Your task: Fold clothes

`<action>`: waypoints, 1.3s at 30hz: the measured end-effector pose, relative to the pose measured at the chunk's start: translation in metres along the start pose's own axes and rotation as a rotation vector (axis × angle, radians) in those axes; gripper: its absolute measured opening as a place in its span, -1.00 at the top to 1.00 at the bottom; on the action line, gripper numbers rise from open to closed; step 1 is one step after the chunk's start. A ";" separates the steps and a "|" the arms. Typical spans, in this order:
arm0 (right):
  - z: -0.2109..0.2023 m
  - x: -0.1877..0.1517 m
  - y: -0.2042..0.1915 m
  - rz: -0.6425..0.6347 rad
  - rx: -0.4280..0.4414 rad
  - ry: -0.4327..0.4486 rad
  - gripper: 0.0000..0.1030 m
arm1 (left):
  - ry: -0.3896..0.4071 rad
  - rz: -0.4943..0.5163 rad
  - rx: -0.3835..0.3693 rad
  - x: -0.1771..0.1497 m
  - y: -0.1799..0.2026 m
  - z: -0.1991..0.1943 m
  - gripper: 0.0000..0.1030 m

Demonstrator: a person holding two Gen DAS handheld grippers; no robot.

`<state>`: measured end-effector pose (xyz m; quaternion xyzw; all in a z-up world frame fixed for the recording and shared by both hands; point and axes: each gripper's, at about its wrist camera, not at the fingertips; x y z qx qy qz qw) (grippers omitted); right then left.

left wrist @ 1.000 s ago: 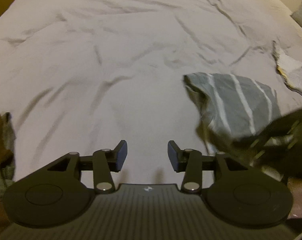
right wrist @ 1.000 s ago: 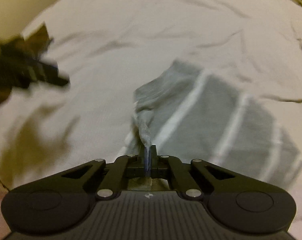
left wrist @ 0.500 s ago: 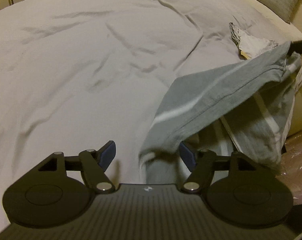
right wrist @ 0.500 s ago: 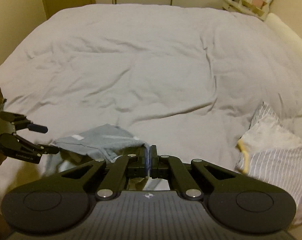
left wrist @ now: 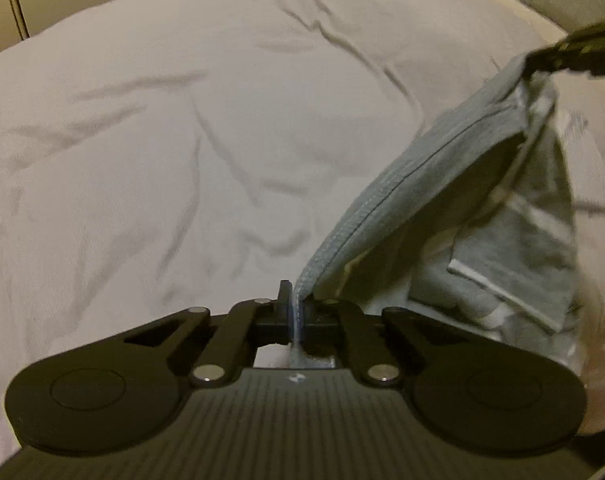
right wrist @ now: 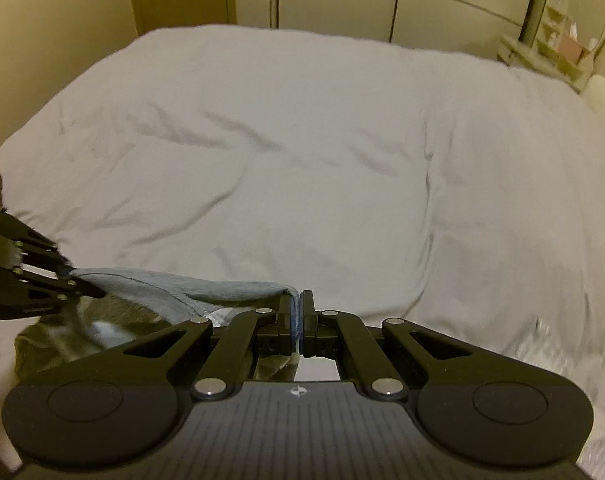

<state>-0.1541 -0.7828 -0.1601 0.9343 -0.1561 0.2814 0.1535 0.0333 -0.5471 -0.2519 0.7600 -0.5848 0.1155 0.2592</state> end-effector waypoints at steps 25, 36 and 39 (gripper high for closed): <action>0.051 -0.098 -0.070 0.094 0.054 -0.207 0.85 | -0.017 -0.185 -0.031 -0.008 -0.048 -0.009 0.06; 0.025 -0.105 0.012 0.156 -0.049 -0.252 0.90 | -0.116 -0.100 -0.072 -0.037 -0.011 0.013 0.81; 0.024 -0.114 0.012 0.208 -0.037 -0.279 0.86 | -0.089 -0.092 -0.059 -0.044 0.001 -0.006 0.87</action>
Point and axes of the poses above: each gripper's, at about its wrist camera, not at the fingertips, and z roughly the way its jaws point, y to its right, x to its top, and after that the axes turned 13 degrees about -x, right-handed
